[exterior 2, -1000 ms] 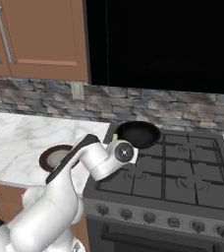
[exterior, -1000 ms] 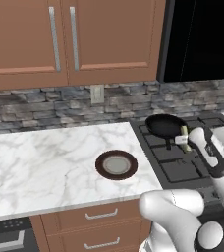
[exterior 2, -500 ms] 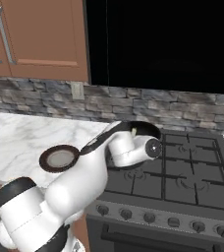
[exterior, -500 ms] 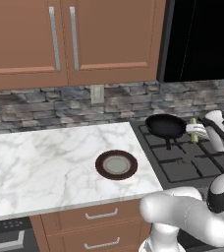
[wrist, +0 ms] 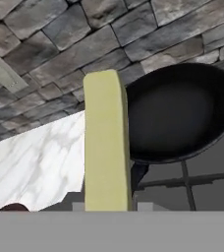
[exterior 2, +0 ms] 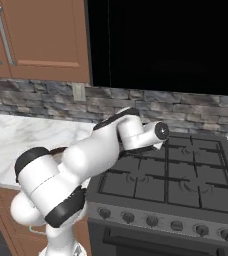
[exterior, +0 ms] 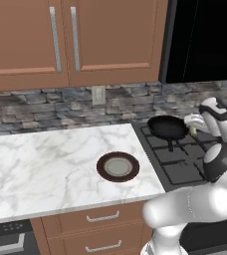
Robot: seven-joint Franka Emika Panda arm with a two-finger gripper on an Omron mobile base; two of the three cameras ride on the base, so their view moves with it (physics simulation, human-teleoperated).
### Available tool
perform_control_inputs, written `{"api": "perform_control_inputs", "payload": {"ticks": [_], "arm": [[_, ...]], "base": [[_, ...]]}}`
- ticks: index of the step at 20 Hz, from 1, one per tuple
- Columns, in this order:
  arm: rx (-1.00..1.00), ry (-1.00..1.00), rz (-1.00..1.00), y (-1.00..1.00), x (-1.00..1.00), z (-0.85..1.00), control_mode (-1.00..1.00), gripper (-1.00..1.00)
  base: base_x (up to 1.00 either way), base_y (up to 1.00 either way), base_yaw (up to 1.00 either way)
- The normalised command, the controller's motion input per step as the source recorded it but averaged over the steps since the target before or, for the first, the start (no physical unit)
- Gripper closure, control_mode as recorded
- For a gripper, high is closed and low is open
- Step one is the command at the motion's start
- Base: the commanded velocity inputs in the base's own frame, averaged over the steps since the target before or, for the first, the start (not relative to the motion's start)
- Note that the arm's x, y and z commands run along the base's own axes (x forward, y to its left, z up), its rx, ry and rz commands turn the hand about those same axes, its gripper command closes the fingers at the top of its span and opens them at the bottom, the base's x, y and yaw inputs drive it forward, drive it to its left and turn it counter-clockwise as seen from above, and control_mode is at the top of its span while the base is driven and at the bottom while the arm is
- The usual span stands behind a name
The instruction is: Pick up the butter stick and place it in the pan. Then turn on the burner for the pan.
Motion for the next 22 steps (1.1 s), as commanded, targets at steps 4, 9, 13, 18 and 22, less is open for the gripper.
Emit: {"api": "perform_control_inputs", "payload": {"ticks": [4,9,13,18,22], "arm": [[0.0,0.0,0.0,0.0,0.54,-0.04,-1.0,1.0],[0.0,0.0,0.0,0.0,0.49,-0.19,-1.0,1.0],[-0.04,0.01,0.0,0.0,0.41,-0.23,-1.0,1.0],[-0.03,0.03,0.0,0.0,0.34,-0.18,-1.0,1.0],[-0.01,0.07,0.0,0.0,0.34,-0.16,-1.0,1.0]], "base": [[0.0,0.0,0.0],[0.0,0.0,0.0],[0.0,0.0,0.0],[0.0,0.0,0.0],[0.0,0.0,0.0]]}}
